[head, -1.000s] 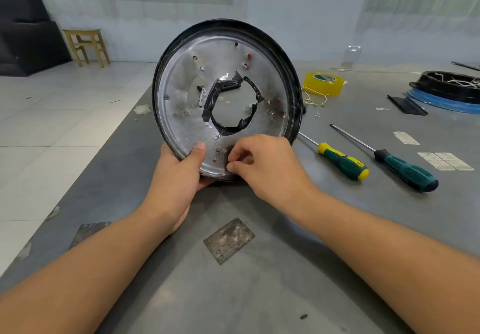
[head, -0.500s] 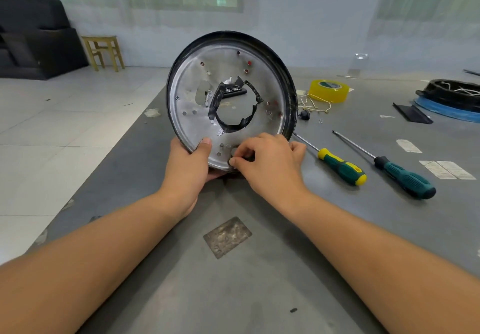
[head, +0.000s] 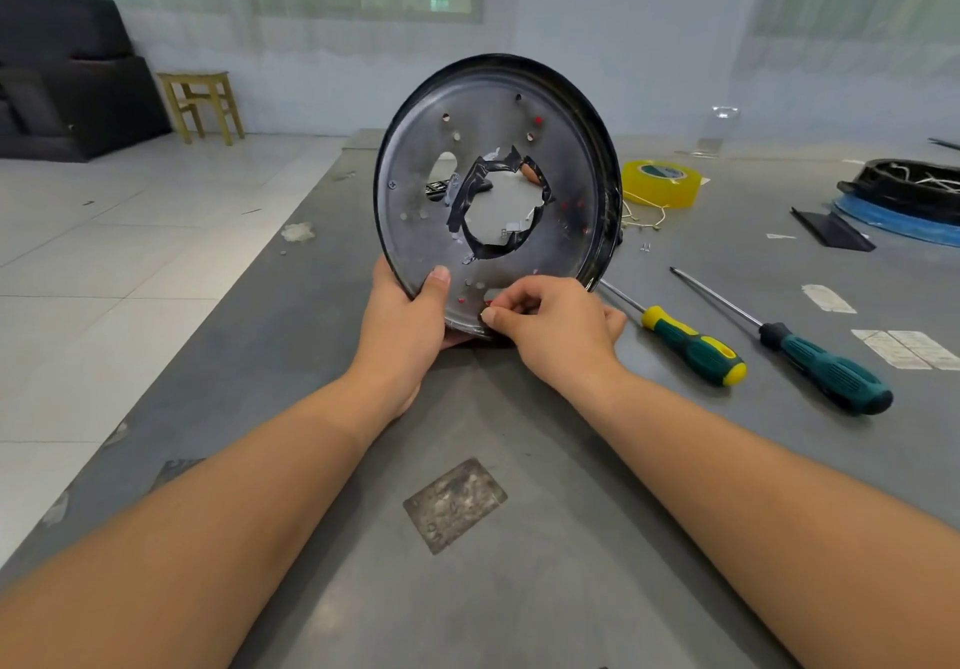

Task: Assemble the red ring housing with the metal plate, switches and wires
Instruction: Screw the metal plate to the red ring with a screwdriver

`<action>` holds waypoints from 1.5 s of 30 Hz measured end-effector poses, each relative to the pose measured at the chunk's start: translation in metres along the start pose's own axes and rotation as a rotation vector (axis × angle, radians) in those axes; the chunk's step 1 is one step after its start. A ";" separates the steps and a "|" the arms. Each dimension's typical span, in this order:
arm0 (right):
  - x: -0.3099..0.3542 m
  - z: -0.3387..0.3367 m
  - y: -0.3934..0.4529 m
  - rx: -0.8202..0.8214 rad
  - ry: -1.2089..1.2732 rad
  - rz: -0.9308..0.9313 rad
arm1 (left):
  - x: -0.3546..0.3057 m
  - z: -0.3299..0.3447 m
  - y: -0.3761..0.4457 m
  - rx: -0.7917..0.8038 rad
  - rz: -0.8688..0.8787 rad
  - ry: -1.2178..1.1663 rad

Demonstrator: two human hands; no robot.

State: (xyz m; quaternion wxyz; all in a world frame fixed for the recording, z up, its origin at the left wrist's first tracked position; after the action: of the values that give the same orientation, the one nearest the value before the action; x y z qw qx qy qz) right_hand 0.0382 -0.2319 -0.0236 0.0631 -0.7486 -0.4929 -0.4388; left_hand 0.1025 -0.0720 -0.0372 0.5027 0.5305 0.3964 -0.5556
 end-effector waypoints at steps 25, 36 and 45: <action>-0.001 0.006 -0.006 0.063 0.083 -0.074 | 0.003 -0.004 -0.001 -0.039 0.034 -0.013; 0.005 -0.042 -0.014 -0.132 -0.459 -0.500 | 0.009 -0.012 0.009 -0.074 -0.014 -0.126; -0.057 -0.079 0.005 0.031 -0.924 0.010 | 0.013 -0.015 0.013 -0.068 -0.038 -0.136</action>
State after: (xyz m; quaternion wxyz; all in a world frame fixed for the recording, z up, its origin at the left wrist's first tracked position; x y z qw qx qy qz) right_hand -0.0122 -0.3153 -0.0152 -0.1500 -0.8671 -0.4723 -0.0514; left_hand 0.1187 -0.0614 -0.0503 0.5357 0.4666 0.3901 -0.5858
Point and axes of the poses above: each hand's wrist, its own y-axis towards the middle knuckle, its own z-axis out of the palm, x = y × z, the point moved 6 cm from there along y, towards the middle knuckle, and after that the axes turned 5 degrees about y, right-handed, at the moved point
